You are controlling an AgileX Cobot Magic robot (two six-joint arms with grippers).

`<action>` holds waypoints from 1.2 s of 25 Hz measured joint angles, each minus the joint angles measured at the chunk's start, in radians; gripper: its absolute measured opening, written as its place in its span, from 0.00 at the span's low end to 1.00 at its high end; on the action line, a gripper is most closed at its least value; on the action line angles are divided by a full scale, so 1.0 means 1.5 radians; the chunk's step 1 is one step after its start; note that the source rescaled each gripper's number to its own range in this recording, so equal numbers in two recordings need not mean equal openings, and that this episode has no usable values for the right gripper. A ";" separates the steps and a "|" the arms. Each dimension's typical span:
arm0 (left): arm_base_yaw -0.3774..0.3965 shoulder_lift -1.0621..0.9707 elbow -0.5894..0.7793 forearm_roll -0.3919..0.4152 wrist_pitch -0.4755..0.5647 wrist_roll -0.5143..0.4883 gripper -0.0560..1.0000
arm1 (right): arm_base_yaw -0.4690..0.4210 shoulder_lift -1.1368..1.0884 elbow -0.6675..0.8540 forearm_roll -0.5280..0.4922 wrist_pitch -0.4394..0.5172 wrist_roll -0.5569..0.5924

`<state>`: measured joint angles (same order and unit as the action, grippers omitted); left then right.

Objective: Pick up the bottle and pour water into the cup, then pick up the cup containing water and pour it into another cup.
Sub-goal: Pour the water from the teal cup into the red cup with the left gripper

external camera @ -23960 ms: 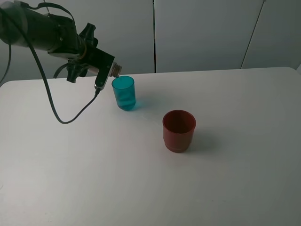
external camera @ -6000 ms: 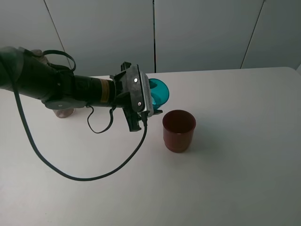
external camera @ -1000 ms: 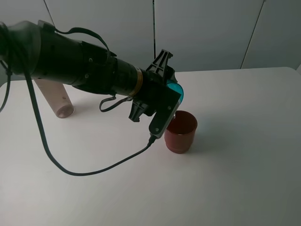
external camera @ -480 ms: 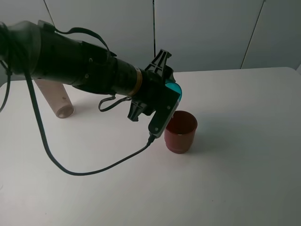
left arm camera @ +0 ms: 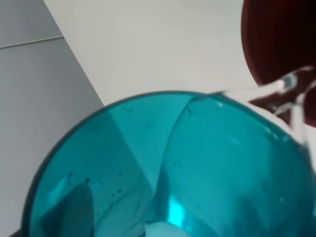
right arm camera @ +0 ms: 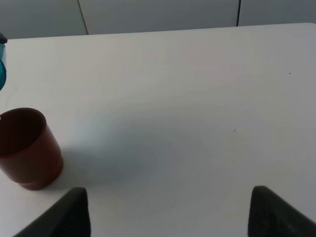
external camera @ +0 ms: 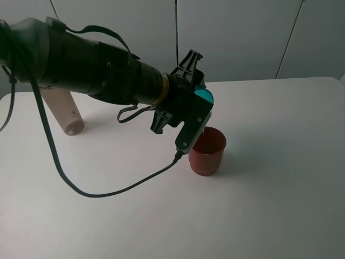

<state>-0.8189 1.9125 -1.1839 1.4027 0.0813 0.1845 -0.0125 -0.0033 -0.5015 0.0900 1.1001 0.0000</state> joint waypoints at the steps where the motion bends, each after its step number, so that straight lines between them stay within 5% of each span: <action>1: -0.002 0.000 0.000 0.007 0.003 0.000 0.15 | 0.000 0.000 0.000 0.000 0.000 0.000; 30: -0.032 0.018 -0.010 0.113 0.050 0.000 0.15 | 0.000 0.000 0.000 0.000 0.000 -0.004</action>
<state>-0.8673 1.9401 -1.1986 1.5720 0.1566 0.1845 -0.0125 -0.0033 -0.5015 0.0900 1.1001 -0.0056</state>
